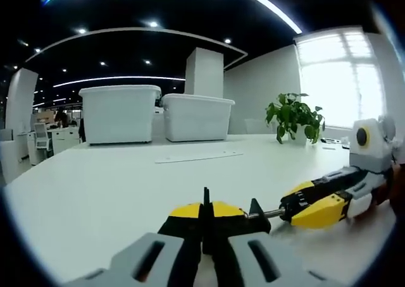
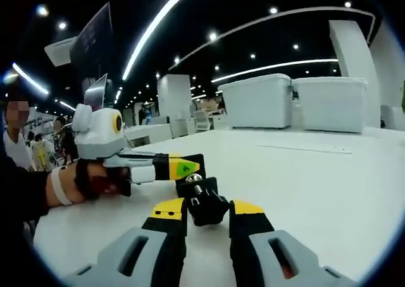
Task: Clamp the fixed fixture on the desktop, loosen the retaining clip, secure it to the edge of the desk, and tighten the retaining clip.
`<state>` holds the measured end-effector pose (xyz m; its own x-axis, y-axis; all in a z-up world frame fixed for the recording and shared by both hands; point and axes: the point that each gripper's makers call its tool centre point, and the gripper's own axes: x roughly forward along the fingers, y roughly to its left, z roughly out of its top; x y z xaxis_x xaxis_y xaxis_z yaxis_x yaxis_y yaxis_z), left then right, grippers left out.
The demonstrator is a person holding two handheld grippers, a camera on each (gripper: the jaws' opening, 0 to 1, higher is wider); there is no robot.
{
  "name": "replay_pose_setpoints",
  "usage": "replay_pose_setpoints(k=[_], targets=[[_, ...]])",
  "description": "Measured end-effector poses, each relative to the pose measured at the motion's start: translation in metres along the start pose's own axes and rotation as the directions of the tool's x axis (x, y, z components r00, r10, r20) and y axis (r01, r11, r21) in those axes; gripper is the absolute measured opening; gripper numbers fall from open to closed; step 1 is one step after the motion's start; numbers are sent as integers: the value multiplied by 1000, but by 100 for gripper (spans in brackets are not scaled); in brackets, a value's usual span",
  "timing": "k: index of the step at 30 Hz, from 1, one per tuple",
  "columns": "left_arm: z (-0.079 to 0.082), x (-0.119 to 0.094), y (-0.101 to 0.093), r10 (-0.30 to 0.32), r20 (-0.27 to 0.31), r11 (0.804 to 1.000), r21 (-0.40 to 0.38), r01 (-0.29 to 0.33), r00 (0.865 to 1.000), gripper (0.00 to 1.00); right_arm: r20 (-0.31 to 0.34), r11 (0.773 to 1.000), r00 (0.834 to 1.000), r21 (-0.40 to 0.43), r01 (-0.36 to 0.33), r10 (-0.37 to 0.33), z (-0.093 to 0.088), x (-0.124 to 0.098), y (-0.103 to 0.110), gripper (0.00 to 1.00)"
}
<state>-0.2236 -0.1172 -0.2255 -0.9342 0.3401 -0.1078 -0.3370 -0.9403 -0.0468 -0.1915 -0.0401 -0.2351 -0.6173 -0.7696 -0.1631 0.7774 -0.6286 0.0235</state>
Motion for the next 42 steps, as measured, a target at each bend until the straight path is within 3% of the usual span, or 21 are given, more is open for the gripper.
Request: replay_pose_setpoints(k=[2, 4, 6, 7, 8, 9, 11, 13, 14, 15, 17, 18, 24, 29, 33, 34, 36, 38, 39, 41, 42], targets=[[0, 0, 1, 3, 0, 1000, -2, -3, 1000, 4, 10, 992, 1000, -125, 2, -1, 3, 2, 1, 24], [0, -1, 2, 7, 1, 1000, -3, -7, 1000, 4, 16, 966, 1000, -256, 17, -13, 4, 3, 2, 24], [0, -1, 3, 10, 1, 1000, -3, -10, 1000, 4, 28, 897, 999, -441, 31, -21, 6, 3, 5, 24], [0, -1, 3, 11, 1, 1000, -3, -11, 1000, 4, 35, 845, 999, -534, 36, -21, 7, 2, 8, 24], [0, -2, 3, 12, 1, 1000, 0, -12, 1000, 4, 39, 816, 999, -576, 46, -28, 6, 2, 9, 24], [0, -2, 3, 13, 2, 1000, 1, -13, 1000, 4, 41, 812, 999, -582, 51, -34, 5, 2, 10, 24], [1, -2, 5, 17, 2, 1000, -2, -17, 1000, 4, 35, 841, 999, -538, 49, -35, 4, 4, 9, 25], [1, -2, 5, 18, 2, 1000, -1, -18, 1000, 4, 24, 904, 999, -427, 32, -24, 3, 3, 8, 26], [1, -2, 4, 17, 2, 1000, 0, -17, 1000, 4, 18, 949, 1000, -314, -11, 18, 5, 2, 12, 31], [1, -2, 4, 15, 2, 1000, 0, -15, 1000, 4, 22, 971, 999, -240, -27, 33, 7, 1, 12, 38], [1, -2, 4, 14, 2, 1000, 2, -14, 1000, 4, 20, 992, 998, -114, -54, 57, 6, 0, 10, 52], [1, -2, 4, 13, 2, 1000, 3, -13, 1000, 4, -6, 997, 999, -71, -36, 35, 2, -1, 6, 53], [1, -2, 4, 14, 3, 1000, 6, -14, 1000, 4, 9, 996, 1000, 81, -29, 28, 7, 3, -4, 41], [1, -1, 4, 14, 3, 1000, 7, -14, 1000, 4, -21, 998, 999, 61, -24, 25, 1, 8, -3, 27], [1, -1, 4, 16, 3, 1000, 10, -16, 1000, 4, -10, 999, 1000, 22, -28, 28, 3, 8, 0, 25], [1, -1, 5, 19, 4, 1000, 11, -19, 1000, 4, -6, 1000, 1000, 0, -17, 17, 3, 9, -1, 24], [1, -1, 5, 21, 4, 1000, 7, -21, 1000, 4, 6, 992, 1000, -126, -11, 12, 6, 9, 2, 24], [1, -1, 6, 21, 4, 1000, 2, -21, 1000, 4, 14, 958, 1000, -287, -2, 7, 8, 9, 4, 23], [1, -1, 5, 21, 4, 1000, 4, -21, 1000, 4, 19, 927, 1000, -376, 4, 3, 9, 8, 7, 23], [1, -1, 5, 21, 4, 1000, 6, -21, 1000, 4, 35, 823, 999, -567, 22, -3, 11, 8, 12, 23], [1, -1, 5, 22, 4, 1000, 6, -22, 1000, 4, 52, 756, 999, -653, 44, -14, 10, 7, 15, 23]])
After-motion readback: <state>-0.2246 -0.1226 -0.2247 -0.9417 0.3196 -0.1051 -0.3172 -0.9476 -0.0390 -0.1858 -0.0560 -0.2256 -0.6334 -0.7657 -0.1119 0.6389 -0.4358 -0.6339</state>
